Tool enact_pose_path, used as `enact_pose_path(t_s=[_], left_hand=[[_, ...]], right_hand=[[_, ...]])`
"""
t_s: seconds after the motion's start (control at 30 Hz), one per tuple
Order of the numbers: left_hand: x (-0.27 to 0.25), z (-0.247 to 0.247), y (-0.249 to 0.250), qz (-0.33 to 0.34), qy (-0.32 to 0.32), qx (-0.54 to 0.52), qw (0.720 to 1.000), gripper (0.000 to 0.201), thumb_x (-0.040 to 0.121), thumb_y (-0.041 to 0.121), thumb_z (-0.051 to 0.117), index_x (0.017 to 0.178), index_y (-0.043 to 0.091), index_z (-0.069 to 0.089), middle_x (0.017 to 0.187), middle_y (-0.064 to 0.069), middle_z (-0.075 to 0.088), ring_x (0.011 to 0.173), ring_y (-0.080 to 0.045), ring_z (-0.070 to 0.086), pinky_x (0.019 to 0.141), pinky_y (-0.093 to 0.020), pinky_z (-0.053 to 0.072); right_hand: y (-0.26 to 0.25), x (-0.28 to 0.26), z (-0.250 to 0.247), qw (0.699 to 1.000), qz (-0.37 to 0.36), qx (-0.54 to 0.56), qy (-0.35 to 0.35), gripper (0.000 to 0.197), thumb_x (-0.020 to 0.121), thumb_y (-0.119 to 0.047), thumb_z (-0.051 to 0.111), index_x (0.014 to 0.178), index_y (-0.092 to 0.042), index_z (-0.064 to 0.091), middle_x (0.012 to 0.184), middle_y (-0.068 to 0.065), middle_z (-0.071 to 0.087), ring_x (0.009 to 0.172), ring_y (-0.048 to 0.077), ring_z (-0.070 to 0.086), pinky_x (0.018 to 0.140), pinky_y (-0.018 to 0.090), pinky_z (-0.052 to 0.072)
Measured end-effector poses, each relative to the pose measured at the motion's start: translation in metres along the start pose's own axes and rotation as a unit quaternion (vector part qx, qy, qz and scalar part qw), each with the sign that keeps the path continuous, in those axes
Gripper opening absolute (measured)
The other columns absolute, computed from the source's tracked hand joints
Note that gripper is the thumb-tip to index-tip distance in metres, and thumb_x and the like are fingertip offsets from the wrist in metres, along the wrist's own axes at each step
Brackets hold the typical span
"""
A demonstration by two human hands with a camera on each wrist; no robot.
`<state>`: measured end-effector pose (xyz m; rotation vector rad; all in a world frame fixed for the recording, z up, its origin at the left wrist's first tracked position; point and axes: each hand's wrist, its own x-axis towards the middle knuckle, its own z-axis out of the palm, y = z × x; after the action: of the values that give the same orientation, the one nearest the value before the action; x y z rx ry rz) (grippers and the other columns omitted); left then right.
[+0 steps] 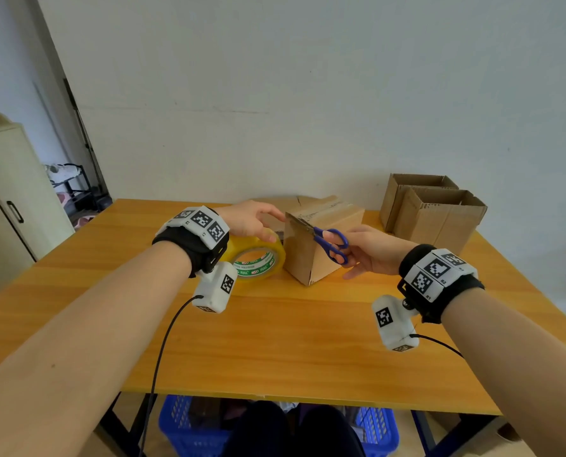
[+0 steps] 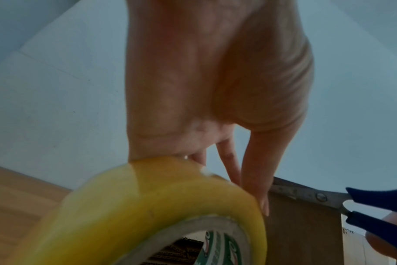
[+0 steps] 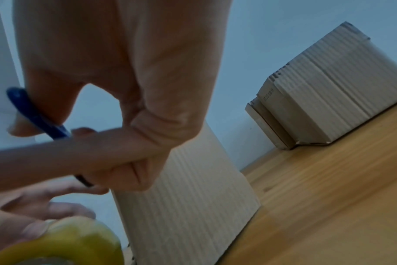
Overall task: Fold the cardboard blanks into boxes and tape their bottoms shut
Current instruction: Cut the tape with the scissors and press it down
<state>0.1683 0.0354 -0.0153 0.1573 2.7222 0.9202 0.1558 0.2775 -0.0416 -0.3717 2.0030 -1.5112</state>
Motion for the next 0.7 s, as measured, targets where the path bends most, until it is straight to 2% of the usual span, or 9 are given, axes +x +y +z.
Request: enact_pose_path(t_s=[0.1, 0.2, 0.27, 0.33, 0.47, 0.57, 0.63, 0.7], left_hand=[[0.000, -0.001, -0.001, -0.003, -0.001, -0.004, 1.000, 0.057, 0.085, 0.007, 0.066, 0.136, 0.021, 0.045, 0.137, -0.007, 0.049, 0.128, -0.024, 0.045, 0.104, -0.033, 0.034], [0.001, -0.002, -0.003, -0.011, -0.002, 0.007, 1.000, 0.048, 0.084, 0.010, 0.068, 0.128, 0.021, 0.053, 0.136, -0.005, 0.051, 0.128, -0.023, 0.045, 0.110, -0.039, 0.032], [0.000, -0.003, -0.004, -0.012, -0.019, 0.023, 0.999, 0.043, 0.083, 0.012, 0.069, 0.123, 0.023, 0.057, 0.136, -0.005, 0.052, 0.129, -0.022, 0.044, 0.112, -0.043, 0.031], [-0.003, -0.003, -0.005, -0.015, -0.032, 0.050, 0.998, 0.043, 0.083, 0.014, 0.068, 0.125, 0.021, 0.058, 0.138, -0.005, 0.052, 0.130, -0.022, 0.043, 0.112, -0.043, 0.031], [-0.010, -0.002, -0.008, -0.012, -0.038, 0.079, 0.996, 0.040, 0.086, 0.010, 0.061, 0.125, 0.016, 0.059, 0.128, -0.006, 0.057, 0.119, -0.023, 0.050, 0.106, -0.041, 0.039], [-0.017, 0.000, -0.014, -0.010, -0.049, 0.067, 0.997, 0.037, 0.087, 0.013, 0.061, 0.123, 0.022, 0.059, 0.121, -0.004, 0.058, 0.114, -0.022, 0.053, 0.102, -0.038, 0.043], [-0.020, 0.001, -0.018, -0.005, -0.051, 0.049, 0.997, 0.036, 0.087, 0.014, 0.062, 0.121, 0.028, 0.059, 0.123, -0.003, 0.058, 0.115, -0.022, 0.054, 0.101, -0.038, 0.044], [-0.022, 0.001, -0.018, 0.003, -0.045, 0.039, 0.998, 0.036, 0.088, 0.011, 0.060, 0.116, 0.033, 0.060, 0.126, 0.000, 0.056, 0.116, -0.019, 0.052, 0.099, -0.035, 0.045]], right_hand=[[-0.002, -0.005, -0.008, 1.000, -0.005, -0.013, 0.007, 0.038, 0.080, -0.041, 0.061, 0.093, -0.004, 0.059, 0.066, 0.001, 0.055, 0.052, 0.009, 0.047, 0.052, 0.023, 0.054], [-0.004, -0.008, -0.009, 0.999, -0.003, -0.038, 0.008, 0.031, 0.089, -0.035, 0.057, 0.093, -0.004, 0.061, 0.065, 0.000, 0.057, 0.051, 0.007, 0.050, 0.051, 0.022, 0.054], [-0.005, -0.008, -0.007, 0.999, -0.003, -0.047, 0.009, 0.030, 0.089, -0.034, 0.058, 0.093, -0.004, 0.062, 0.066, 0.001, 0.058, 0.051, 0.007, 0.052, 0.051, 0.022, 0.054], [-0.004, -0.007, -0.002, 0.998, -0.002, -0.056, 0.011, 0.030, 0.088, -0.035, 0.059, 0.092, -0.005, 0.063, 0.068, 0.003, 0.058, 0.053, 0.008, 0.053, 0.051, 0.022, 0.054], [-0.003, -0.004, 0.007, 0.995, 0.005, -0.099, 0.010, 0.036, 0.086, -0.039, 0.061, 0.094, -0.004, 0.065, 0.075, 0.006, 0.061, 0.061, 0.012, 0.055, 0.057, 0.028, 0.057], [-0.003, -0.002, 0.013, 0.986, 0.011, -0.165, 0.023, 0.038, 0.087, -0.043, 0.061, 0.092, -0.006, 0.065, 0.081, 0.008, 0.063, 0.069, 0.014, 0.056, 0.064, 0.035, 0.059], [-0.004, -0.001, 0.016, 0.981, 0.017, -0.193, 0.026, 0.038, 0.086, -0.045, 0.061, 0.092, -0.007, 0.064, 0.085, 0.008, 0.064, 0.075, 0.015, 0.057, 0.068, 0.038, 0.060], [-0.004, 0.000, 0.018, 0.977, 0.024, -0.208, 0.030, 0.039, 0.084, -0.048, 0.063, 0.092, -0.009, 0.065, 0.088, 0.008, 0.065, 0.079, 0.016, 0.056, 0.067, 0.037, 0.060]])
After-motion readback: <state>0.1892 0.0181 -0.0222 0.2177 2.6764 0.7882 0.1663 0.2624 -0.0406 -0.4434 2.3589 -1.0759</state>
